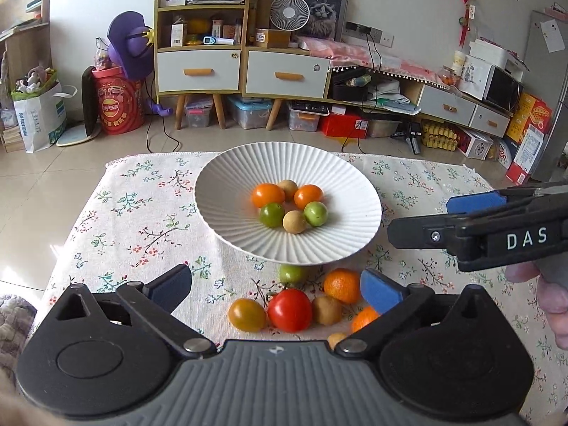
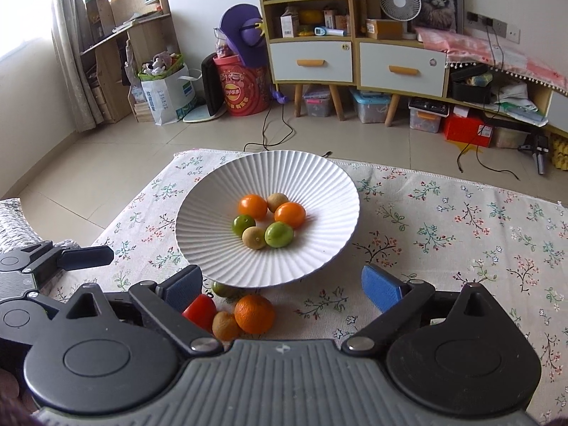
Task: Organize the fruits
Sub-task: 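Move both tools back from the bowl to the fruit pile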
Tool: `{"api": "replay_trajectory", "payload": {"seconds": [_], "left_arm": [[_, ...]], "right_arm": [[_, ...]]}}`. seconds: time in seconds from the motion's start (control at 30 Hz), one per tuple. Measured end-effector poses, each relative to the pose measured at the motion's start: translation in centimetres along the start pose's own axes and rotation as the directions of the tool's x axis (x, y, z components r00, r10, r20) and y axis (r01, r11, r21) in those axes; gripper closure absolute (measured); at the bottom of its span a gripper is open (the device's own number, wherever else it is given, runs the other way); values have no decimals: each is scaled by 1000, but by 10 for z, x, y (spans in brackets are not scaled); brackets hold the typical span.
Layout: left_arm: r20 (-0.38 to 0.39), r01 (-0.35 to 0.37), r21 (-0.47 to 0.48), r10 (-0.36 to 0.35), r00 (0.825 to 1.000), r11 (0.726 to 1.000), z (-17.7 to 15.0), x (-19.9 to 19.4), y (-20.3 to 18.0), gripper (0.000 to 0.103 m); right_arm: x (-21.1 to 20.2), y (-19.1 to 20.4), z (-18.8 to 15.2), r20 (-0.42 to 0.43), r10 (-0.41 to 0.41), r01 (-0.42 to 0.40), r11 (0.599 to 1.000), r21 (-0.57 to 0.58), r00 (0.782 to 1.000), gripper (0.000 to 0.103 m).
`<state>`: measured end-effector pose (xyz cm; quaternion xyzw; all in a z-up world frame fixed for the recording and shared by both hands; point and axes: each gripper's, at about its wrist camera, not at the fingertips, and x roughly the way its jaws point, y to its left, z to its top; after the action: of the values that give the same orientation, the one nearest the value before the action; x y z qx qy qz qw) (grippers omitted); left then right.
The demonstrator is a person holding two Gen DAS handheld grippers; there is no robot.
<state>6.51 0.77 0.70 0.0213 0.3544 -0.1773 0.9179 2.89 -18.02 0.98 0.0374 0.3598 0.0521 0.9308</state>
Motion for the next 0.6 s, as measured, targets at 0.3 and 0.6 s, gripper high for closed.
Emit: {"api": "replay_trajectory", "payload": {"seconds": [0.3,0.6], "left_arm": [[-44,-22,60,25,999,998,-25,-2,13,7],[-87,-5,81,12,996,997,-50,-4,16,7]], "right_arm": [[-5,2,-30,-24,-30,28,998,-64,999,4],[-13,6,-53,-54,-4,-3,992,-125,999,2]]}}
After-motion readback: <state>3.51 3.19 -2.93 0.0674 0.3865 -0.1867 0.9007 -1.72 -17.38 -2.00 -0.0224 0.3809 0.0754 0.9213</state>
